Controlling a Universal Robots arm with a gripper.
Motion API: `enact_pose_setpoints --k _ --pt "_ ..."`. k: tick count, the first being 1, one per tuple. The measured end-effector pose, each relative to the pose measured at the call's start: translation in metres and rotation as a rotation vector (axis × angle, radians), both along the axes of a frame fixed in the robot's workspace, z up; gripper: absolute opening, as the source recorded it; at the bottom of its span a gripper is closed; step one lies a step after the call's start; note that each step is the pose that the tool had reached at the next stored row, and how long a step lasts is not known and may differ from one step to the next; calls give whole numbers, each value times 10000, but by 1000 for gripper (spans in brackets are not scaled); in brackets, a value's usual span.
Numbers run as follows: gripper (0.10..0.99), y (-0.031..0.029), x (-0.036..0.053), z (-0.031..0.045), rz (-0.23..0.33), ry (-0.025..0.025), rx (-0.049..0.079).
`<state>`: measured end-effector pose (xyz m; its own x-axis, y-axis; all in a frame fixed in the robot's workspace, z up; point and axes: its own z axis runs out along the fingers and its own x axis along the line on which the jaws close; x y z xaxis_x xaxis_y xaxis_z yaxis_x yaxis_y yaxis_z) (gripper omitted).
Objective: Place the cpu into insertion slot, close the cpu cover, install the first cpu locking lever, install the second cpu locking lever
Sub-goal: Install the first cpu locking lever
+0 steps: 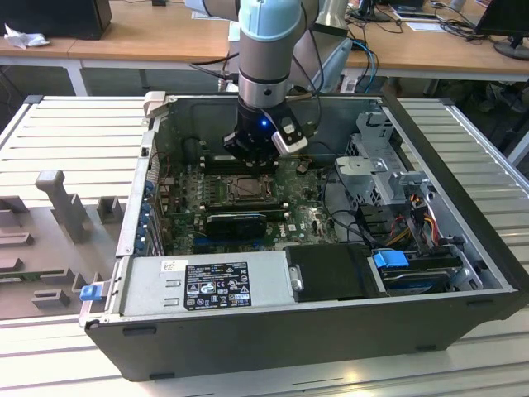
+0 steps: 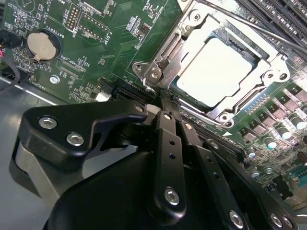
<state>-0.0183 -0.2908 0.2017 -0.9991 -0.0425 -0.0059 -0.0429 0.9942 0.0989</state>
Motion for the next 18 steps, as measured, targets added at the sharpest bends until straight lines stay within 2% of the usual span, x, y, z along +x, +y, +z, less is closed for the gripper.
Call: enact_pose_setpoints --k 4,6,8,18 --pt "106 0 0 4 -1 -2 44" --pt "106 0 0 135 -1 -1 41" --pt "106 1 0 185 0 -1 34" --pt "106 -52 0 187 0 -1 30"
